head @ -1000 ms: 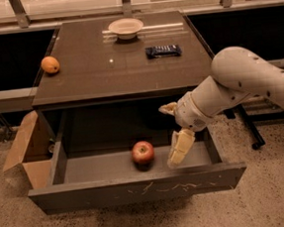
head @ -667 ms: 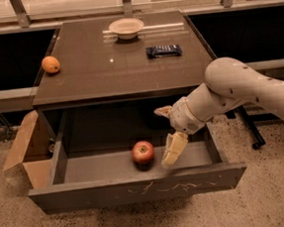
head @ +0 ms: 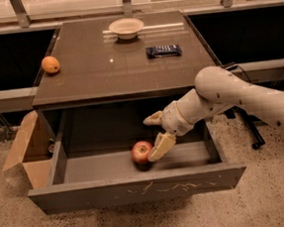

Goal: Pick apple from top drawer and place on counter

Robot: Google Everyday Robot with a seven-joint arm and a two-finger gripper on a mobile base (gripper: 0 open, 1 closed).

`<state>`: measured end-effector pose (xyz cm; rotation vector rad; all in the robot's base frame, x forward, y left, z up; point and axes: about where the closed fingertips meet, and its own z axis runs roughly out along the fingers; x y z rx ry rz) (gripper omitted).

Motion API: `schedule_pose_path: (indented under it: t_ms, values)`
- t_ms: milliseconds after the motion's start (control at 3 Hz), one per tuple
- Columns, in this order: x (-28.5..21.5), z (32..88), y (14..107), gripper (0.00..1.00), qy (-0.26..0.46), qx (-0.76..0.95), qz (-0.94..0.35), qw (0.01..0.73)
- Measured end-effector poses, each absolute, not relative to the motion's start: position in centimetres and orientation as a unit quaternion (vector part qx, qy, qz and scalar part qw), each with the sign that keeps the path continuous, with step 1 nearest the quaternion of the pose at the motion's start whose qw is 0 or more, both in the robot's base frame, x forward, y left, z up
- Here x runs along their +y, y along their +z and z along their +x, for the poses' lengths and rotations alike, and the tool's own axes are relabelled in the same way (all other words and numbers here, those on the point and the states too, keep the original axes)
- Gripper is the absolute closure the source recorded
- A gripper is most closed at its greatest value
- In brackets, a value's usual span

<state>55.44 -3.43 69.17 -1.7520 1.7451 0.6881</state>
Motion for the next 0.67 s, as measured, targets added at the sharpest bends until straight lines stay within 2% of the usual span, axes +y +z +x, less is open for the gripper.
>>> schedule_pose_path:
  t_ms: [333,667]
  values:
    - [-2.7,55.9,68.2,0.37,0.268,0.646,-0.657,0.283]
    - [-2.0,56.1,67.2,0.29,0.280,0.641,-0.659,0.277]
